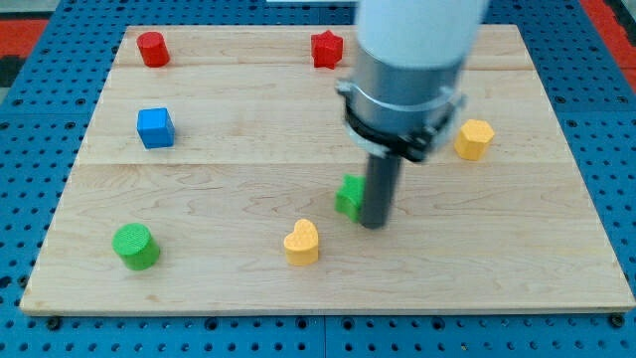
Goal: Move the green star to the center of the board
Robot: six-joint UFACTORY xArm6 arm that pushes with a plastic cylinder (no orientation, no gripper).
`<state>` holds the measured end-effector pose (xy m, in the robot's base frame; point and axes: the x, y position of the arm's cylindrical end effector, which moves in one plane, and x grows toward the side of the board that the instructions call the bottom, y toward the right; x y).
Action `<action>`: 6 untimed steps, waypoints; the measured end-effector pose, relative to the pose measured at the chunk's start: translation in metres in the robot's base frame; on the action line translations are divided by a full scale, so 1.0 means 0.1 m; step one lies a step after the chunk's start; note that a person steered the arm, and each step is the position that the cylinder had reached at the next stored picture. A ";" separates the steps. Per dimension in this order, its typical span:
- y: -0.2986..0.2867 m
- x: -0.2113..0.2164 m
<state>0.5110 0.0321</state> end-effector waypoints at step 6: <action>1.02 -1.85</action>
<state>0.3257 0.1340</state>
